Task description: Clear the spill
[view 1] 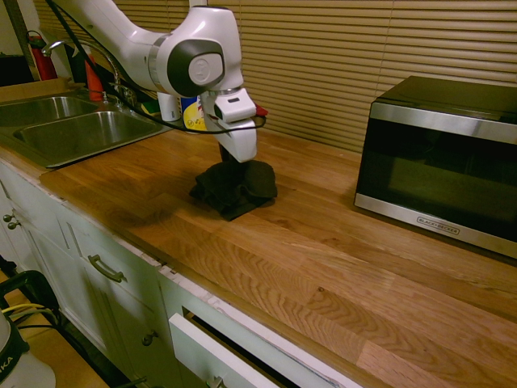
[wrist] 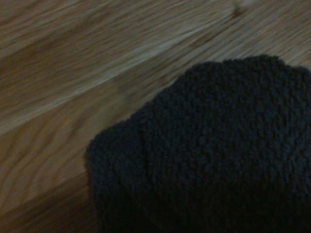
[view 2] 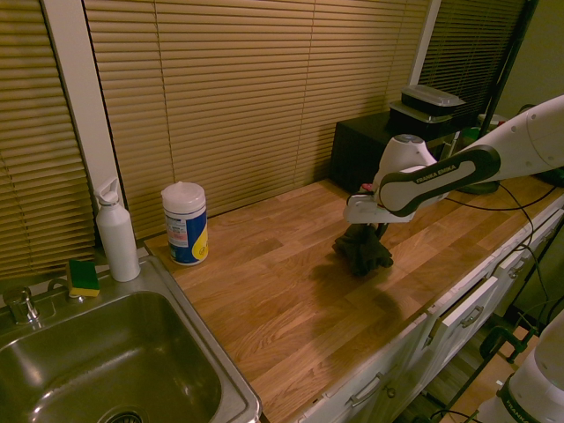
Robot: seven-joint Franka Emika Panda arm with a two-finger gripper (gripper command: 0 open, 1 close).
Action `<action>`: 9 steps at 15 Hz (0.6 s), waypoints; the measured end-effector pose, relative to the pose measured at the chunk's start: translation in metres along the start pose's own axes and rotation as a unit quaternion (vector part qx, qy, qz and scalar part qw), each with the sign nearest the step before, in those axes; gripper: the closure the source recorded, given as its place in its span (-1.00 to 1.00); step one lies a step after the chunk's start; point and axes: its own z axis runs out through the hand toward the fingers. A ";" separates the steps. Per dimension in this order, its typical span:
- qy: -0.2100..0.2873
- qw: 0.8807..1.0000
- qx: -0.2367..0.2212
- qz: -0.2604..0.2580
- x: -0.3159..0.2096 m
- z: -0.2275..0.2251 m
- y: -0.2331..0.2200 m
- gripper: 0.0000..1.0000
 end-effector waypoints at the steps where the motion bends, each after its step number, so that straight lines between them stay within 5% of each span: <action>1: -0.002 1.000 0.000 -0.011 -0.016 -0.003 -0.005 1.00; 9: -0.006 0.996 0.012 -0.088 -0.128 -0.027 -0.042 1.00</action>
